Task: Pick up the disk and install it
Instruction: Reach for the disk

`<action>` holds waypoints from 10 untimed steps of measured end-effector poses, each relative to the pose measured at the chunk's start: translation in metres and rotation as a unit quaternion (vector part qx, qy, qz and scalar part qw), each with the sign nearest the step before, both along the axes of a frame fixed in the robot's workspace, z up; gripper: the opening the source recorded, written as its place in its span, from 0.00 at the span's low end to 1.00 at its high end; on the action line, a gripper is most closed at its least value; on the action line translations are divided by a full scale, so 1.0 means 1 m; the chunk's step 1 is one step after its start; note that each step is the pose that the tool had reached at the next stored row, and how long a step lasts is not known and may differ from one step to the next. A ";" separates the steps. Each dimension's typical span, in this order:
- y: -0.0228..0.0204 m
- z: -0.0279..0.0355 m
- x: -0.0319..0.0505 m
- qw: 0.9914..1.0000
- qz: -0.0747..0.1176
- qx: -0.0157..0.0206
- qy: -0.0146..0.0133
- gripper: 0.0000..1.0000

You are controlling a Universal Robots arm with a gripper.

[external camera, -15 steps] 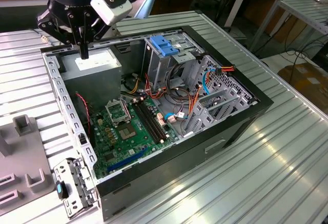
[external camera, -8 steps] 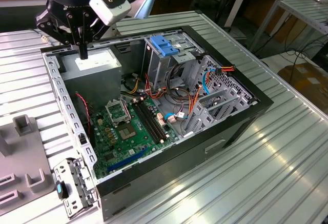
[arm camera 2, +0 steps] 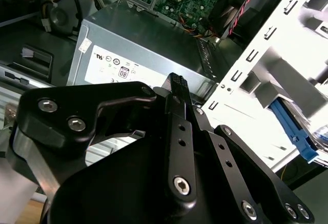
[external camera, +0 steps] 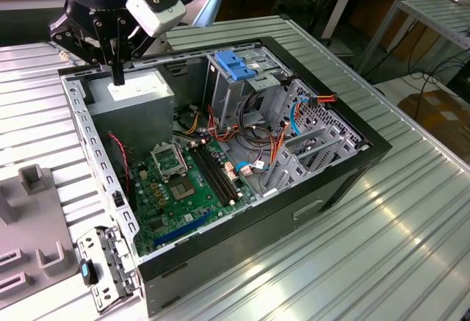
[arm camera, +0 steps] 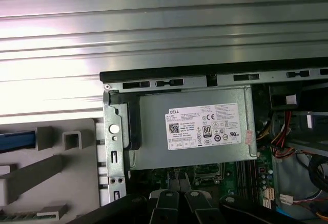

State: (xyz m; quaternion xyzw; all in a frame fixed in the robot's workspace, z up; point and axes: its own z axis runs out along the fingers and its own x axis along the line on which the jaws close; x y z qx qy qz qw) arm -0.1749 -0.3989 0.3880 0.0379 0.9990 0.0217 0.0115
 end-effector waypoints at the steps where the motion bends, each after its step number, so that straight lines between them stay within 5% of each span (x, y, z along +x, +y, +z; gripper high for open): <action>1: 0.0000 -0.0001 -0.0005 1.000 0.000 0.000 0.000 0.11; 10: 0.0000 -0.0006 -0.0040 1.000 0.000 0.000 0.000 0.11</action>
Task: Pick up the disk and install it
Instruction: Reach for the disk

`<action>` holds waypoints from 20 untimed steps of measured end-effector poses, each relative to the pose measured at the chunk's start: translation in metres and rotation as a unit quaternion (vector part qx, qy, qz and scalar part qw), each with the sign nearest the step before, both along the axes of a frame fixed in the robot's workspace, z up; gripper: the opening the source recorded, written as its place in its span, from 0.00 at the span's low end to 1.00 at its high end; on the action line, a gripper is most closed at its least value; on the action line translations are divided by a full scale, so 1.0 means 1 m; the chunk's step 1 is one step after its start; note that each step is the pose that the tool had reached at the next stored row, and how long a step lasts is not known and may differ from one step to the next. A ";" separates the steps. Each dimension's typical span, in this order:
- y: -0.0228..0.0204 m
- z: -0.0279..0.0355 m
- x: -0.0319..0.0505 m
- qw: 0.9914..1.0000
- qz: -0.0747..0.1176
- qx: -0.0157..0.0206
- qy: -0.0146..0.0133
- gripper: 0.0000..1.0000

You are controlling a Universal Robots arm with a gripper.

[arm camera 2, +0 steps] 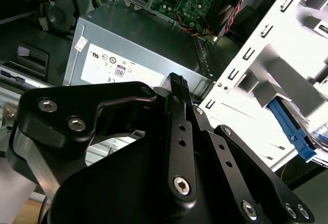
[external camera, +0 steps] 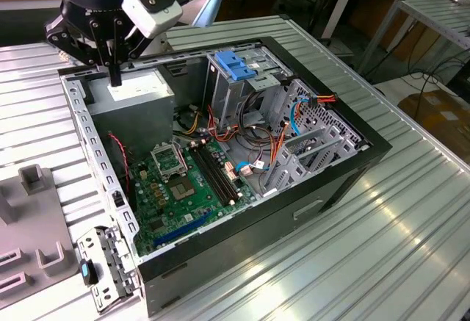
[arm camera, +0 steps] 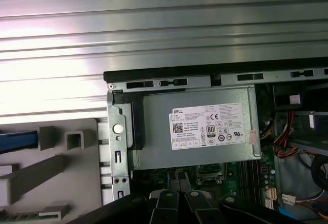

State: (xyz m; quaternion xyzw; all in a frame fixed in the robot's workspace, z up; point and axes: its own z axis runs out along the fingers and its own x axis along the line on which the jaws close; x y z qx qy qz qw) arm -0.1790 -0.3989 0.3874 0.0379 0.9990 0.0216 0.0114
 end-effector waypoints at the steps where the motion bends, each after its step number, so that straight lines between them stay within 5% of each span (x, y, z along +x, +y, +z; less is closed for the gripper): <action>1: 0.0000 -0.0001 -0.0004 1.000 0.000 0.000 0.000 0.11; 7: 0.0001 -0.0006 -0.0083 1.000 0.000 0.000 0.000 0.11; 15: 0.0019 -0.0019 -0.0505 1.000 0.000 0.000 0.000 0.11; 20: 0.0019 -0.0025 -0.0671 1.000 0.000 0.000 0.000 0.11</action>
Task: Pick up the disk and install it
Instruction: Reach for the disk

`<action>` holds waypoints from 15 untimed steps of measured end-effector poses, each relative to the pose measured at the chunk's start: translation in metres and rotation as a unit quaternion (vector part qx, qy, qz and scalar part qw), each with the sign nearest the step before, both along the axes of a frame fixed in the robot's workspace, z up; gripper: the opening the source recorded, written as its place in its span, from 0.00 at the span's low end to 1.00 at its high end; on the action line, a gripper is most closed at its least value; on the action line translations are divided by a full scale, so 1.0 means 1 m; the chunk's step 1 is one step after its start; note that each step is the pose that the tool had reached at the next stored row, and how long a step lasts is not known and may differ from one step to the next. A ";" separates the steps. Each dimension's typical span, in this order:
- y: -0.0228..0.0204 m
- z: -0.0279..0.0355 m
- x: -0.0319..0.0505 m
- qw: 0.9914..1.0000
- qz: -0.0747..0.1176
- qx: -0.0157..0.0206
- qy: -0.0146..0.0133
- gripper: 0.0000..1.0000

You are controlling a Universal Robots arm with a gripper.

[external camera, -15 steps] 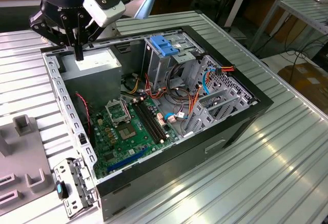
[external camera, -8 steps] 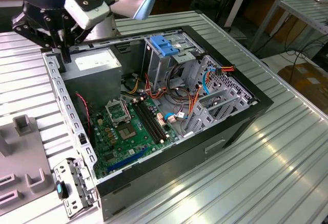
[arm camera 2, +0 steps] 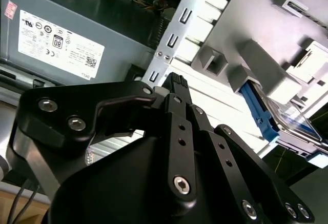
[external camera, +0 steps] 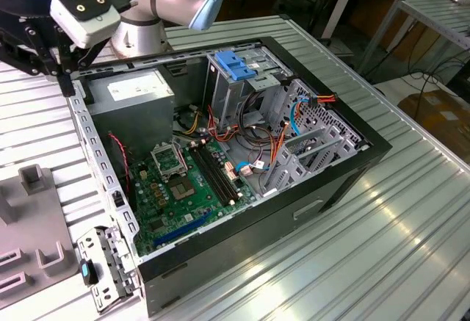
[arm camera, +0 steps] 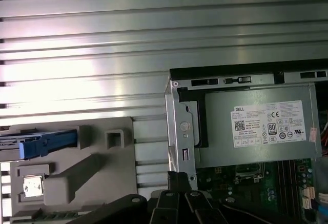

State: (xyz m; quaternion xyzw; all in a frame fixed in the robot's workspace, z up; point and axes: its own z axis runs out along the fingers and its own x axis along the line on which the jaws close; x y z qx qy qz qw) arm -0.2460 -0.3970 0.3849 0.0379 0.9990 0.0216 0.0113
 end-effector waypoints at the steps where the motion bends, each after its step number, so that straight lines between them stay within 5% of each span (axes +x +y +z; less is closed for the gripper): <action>1: 0.0000 -0.0001 -0.0038 1.000 0.000 0.000 0.000 0.11; 15: 0.0000 -0.0027 -0.0552 1.000 0.000 0.000 0.001 0.11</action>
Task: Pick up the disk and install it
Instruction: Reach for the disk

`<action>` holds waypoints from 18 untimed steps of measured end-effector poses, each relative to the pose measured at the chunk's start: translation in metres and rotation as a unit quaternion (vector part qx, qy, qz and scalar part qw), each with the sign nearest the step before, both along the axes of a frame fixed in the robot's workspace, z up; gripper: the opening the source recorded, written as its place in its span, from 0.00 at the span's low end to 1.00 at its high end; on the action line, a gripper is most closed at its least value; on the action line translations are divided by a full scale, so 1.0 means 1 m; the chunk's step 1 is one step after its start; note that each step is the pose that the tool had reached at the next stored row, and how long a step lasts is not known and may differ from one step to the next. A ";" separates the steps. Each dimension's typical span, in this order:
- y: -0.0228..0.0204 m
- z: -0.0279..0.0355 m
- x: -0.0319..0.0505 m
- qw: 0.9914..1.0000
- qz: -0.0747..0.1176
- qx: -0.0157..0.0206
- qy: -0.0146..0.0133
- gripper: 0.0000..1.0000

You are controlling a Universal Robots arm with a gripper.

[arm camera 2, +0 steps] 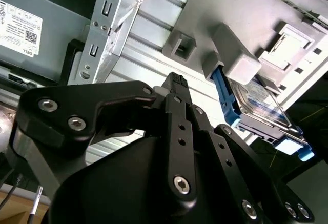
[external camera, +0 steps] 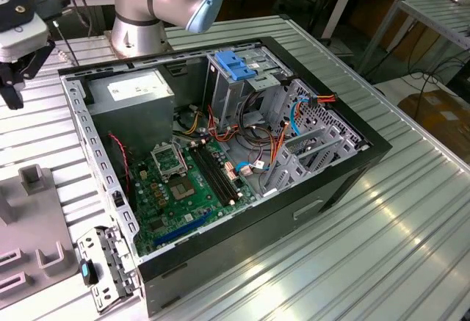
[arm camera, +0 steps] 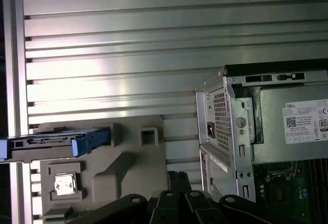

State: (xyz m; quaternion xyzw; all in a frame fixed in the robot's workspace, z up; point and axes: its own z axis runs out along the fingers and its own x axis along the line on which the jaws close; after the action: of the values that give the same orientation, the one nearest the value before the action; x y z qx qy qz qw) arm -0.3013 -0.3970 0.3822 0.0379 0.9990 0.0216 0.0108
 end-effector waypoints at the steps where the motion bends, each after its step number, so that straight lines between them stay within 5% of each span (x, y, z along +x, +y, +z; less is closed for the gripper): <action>1: 0.0000 -0.0003 -0.0051 1.000 0.000 0.000 0.000 0.11; 13: 0.0000 -0.0017 -0.0339 1.000 0.000 0.000 0.002 0.11; 18: 0.0000 -0.0025 -0.0527 1.000 0.000 0.000 0.003 0.11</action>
State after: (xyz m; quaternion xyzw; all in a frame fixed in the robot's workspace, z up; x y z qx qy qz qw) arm -0.3540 -0.3970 0.3797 0.0380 0.9990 0.0215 0.0080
